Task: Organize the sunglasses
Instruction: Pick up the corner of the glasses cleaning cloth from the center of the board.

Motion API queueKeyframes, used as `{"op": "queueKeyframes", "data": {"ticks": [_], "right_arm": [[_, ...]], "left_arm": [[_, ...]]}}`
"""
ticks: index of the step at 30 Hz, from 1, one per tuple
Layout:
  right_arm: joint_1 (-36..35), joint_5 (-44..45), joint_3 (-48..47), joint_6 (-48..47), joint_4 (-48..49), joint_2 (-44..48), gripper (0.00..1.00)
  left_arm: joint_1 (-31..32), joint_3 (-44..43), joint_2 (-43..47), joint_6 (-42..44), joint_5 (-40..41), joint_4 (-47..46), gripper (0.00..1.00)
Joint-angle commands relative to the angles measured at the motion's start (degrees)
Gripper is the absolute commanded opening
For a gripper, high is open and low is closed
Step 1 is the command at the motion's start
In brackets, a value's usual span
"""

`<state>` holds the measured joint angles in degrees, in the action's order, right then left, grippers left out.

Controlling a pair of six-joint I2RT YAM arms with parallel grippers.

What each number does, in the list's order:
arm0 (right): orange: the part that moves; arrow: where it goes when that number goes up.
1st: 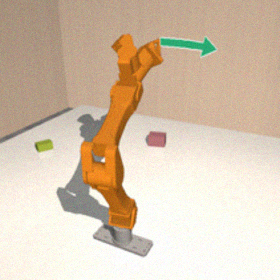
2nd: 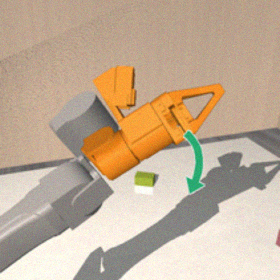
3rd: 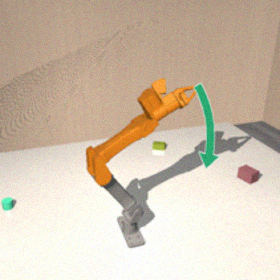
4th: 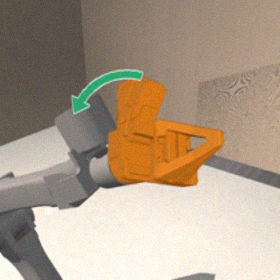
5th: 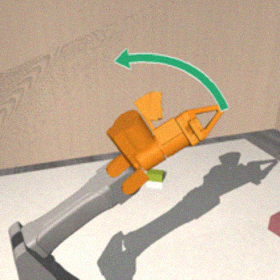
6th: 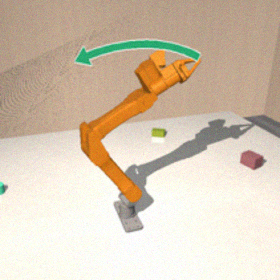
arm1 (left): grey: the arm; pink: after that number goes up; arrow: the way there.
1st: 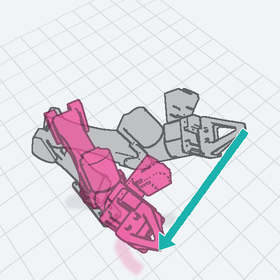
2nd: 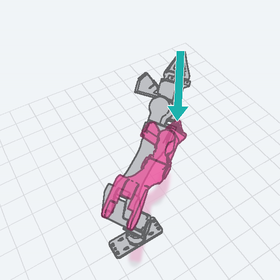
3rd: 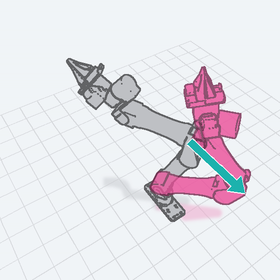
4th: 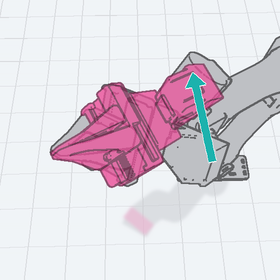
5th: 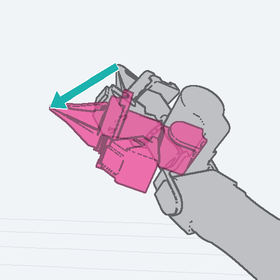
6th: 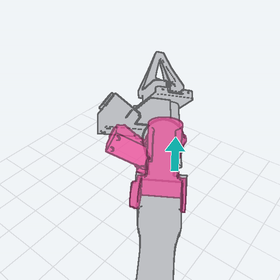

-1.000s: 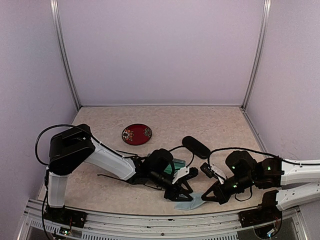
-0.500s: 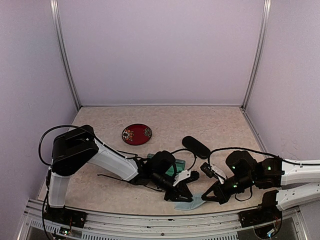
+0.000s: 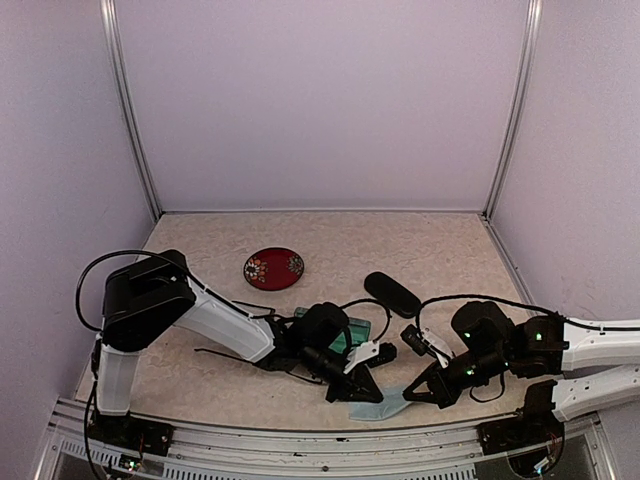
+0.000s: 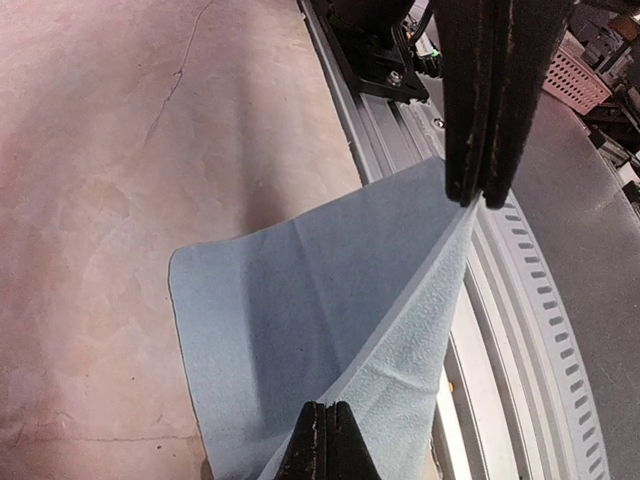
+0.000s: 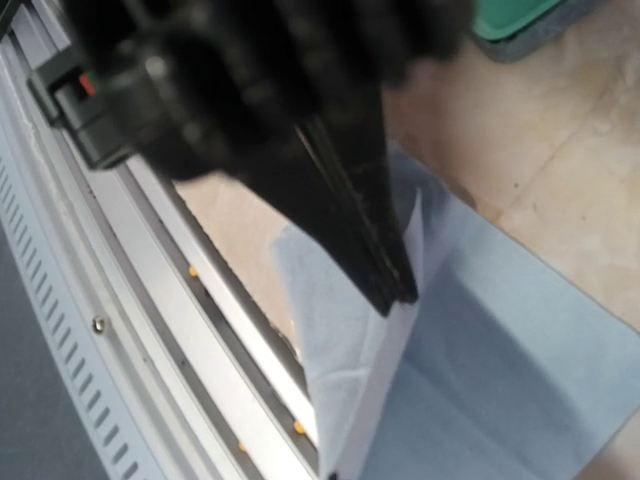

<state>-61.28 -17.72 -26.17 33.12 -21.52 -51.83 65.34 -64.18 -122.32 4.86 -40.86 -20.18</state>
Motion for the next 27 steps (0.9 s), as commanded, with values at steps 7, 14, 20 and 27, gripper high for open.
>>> {"op": "queueKeyframes", "data": {"ticks": [7,14,20,27], "right_arm": [[0.28,1.75,-1.85,-0.55,-0.45,-0.62,0.00],[0.26,3.51,-2.79,-1.24,0.29,-0.14,0.00],[0.28,4.29,-3.57,-1.84,-0.56,0.96,0.00],[0.28,5.13,-4.61,-1.92,-3.21,3.37,0.00]], "left_arm": [[0.80,4.09,7.93,-3.08,7.36,-0.90,0.00],[2.68,4.97,10.26,-4.68,12.30,-0.47,0.00],[4.51,5.80,12.16,-6.62,17.46,-0.55,0.00],[5.96,6.73,14.54,-8.22,21.40,0.75,0.00]]}}
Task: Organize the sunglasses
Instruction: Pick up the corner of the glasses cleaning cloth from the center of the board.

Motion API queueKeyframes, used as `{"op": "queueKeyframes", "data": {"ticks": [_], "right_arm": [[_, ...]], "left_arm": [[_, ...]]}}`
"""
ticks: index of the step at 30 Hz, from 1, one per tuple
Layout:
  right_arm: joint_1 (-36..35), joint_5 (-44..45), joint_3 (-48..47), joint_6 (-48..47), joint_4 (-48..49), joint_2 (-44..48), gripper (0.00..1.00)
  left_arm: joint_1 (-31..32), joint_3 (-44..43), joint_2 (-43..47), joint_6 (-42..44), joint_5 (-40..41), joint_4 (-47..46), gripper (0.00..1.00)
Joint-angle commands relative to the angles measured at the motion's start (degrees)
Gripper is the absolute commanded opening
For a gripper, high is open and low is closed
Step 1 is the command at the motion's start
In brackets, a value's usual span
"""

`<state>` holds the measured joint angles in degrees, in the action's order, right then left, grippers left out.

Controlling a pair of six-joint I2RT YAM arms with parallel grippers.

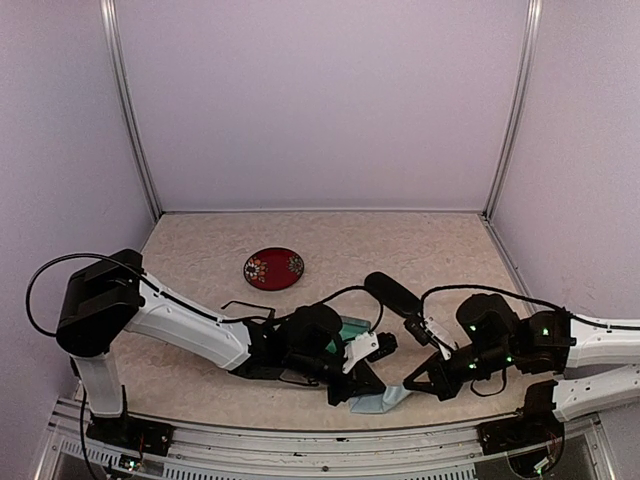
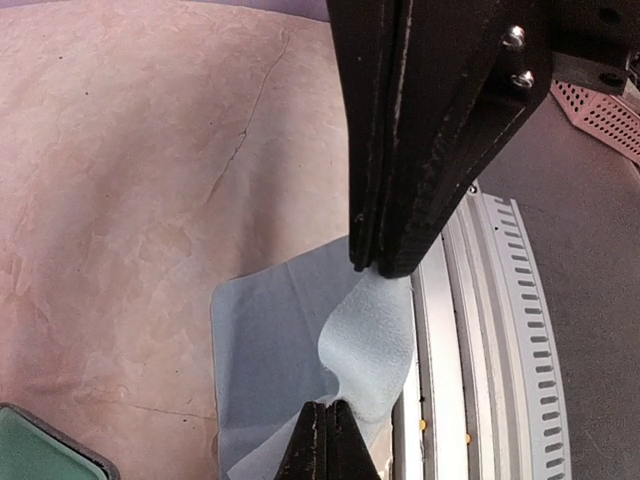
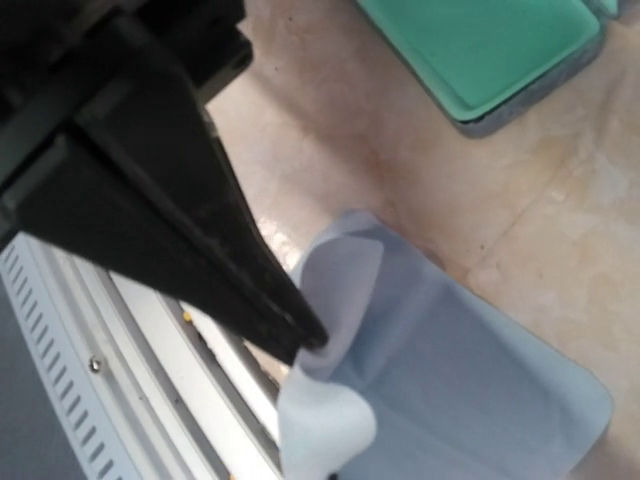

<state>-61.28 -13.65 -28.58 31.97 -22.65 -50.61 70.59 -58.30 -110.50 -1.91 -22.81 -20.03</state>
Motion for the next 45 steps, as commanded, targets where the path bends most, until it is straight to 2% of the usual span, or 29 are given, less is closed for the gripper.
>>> {"op": "queueKeyframes", "data": {"ticks": [1,9,24,31,39,45], "right_arm": [[0.28,0.91,-2.33,-0.83,-2.35,2.58,0.00],[-0.12,-0.35,-3.52,0.09,-3.83,4.44,0.00],[-7.04,3.84,-7.34,4.65,-6.85,7.10,0.00],[-8.42,5.77,-7.32,5.59,-7.65,8.06,0.00],[-8.42,9.22,-5.92,7.34,-7.65,6.40,0.00],[-8.42,11.00,-5.70,7.62,-6.78,6.68,0.00]], "left_arm": [[0.79,0.87,3.19,-1.63,3.88,0.94,0.00],[3.21,-0.88,6.54,-2.55,9.01,6.01,0.00],[10.29,-4.43,11.64,-9.11,20.65,15.78,0.00],[11.38,-6.05,12.63,-11.82,23.45,19.72,0.00],[11.30,-11.31,10.57,-11.01,26.22,27.02,0.00],[9.89,-13.86,8.58,-10.39,25.31,29.19,0.00]]}}
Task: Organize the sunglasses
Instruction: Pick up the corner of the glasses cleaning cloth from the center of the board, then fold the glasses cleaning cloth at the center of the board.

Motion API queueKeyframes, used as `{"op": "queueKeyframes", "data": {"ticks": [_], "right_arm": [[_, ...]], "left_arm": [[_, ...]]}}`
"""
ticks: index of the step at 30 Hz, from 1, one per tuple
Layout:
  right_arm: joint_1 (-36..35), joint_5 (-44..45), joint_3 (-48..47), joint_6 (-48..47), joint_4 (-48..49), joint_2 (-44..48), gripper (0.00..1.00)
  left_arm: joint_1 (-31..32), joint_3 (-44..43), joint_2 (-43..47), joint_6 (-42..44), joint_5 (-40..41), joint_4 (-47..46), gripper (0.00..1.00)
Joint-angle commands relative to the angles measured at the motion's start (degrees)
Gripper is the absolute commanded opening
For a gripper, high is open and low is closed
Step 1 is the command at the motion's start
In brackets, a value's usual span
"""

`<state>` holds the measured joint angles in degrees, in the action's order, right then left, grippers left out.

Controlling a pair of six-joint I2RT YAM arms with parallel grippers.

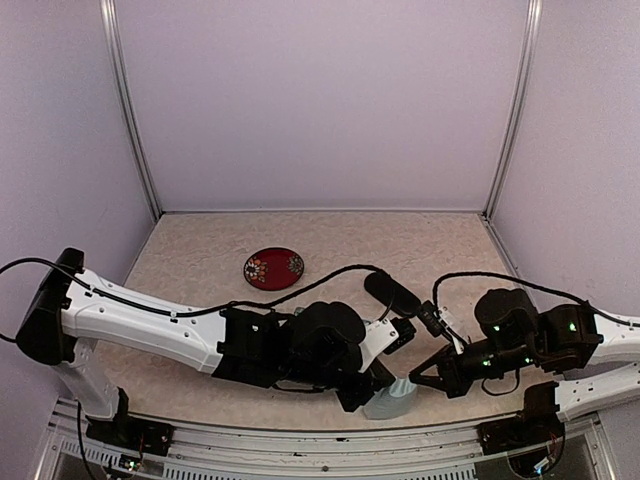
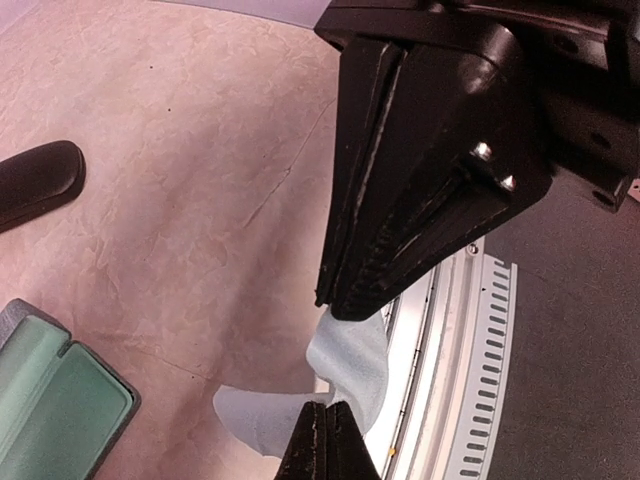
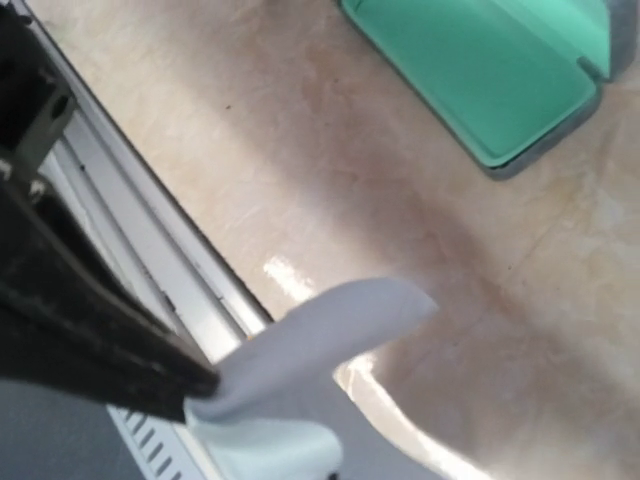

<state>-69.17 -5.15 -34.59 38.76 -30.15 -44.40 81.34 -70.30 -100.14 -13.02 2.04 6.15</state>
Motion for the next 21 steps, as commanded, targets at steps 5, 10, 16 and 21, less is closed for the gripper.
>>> {"op": "queueKeyframes", "data": {"ticks": [5,10,16,21], "right_arm": [[-0.53,4.47,0.65,2.13,-0.29,1.30,0.00],[-0.53,6.48,1.01,3.97,-1.90,1.77,0.00],[-0.53,8.73,0.24,4.93,-3.68,-1.65,0.00],[-0.47,14.03,-0.55,7.27,-6.34,-3.38,0.00]], "left_arm": [[-2.46,-2.46,-3.24,0.56,-0.61,2.99,0.00],[-2.86,-3.28,-4.02,0.10,-0.43,4.40,0.00],[-3.84,-3.90,-4.94,-0.26,-0.25,4.88,0.00],[-4.90,-5.11,-6.80,0.28,-1.00,4.04,0.00]]}}
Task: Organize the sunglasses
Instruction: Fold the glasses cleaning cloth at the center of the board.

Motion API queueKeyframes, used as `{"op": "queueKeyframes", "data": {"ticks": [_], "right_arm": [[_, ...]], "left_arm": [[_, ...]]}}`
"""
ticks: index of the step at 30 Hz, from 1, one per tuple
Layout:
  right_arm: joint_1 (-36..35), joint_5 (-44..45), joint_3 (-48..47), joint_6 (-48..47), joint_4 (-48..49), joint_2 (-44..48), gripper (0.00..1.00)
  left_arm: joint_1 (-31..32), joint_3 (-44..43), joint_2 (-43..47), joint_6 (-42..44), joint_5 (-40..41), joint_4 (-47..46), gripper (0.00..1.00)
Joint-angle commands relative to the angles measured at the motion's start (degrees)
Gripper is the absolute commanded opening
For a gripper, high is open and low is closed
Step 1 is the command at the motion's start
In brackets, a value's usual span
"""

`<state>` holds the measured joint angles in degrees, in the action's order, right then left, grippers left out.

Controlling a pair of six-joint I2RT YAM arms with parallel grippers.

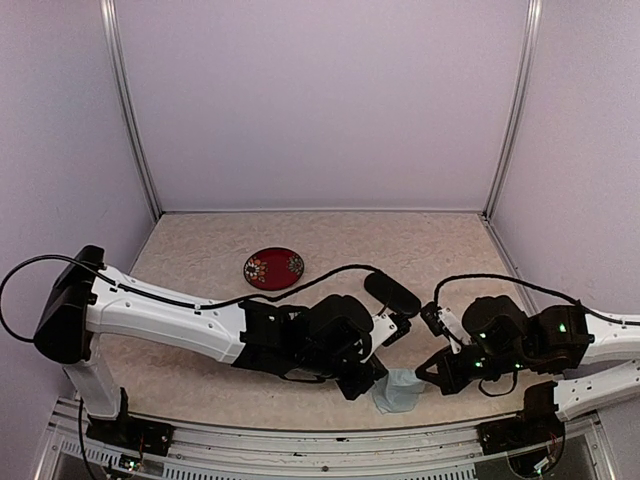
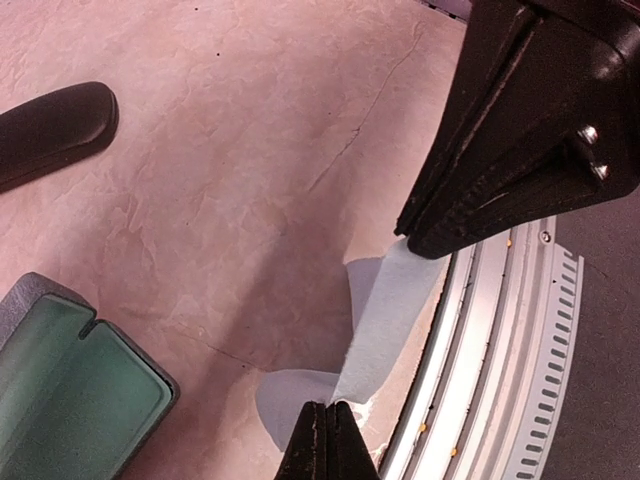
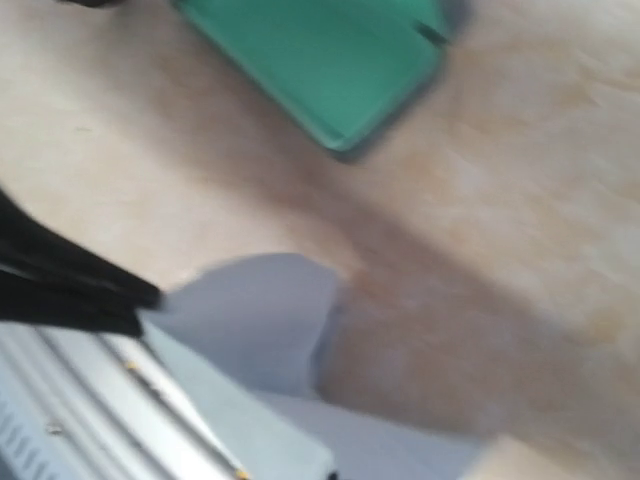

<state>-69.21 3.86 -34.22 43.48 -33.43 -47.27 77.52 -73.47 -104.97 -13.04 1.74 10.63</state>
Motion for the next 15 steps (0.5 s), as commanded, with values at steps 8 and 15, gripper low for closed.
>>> {"op": "queueKeyframes", "data": {"ticks": [8,15], "right_arm": [[0.35,7.18,-0.12,4.72,-3.06,0.51,0.00],[2.61,6.65,0.32,3.68,-0.23,-2.13,0.00]], "left_arm": [[-3.37,-3.32,-4.54,0.79,-2.39,-1.76,0.00],[-4.24,-4.13,-5.84,1.33,-3.36,-2.05,0.00]]}}
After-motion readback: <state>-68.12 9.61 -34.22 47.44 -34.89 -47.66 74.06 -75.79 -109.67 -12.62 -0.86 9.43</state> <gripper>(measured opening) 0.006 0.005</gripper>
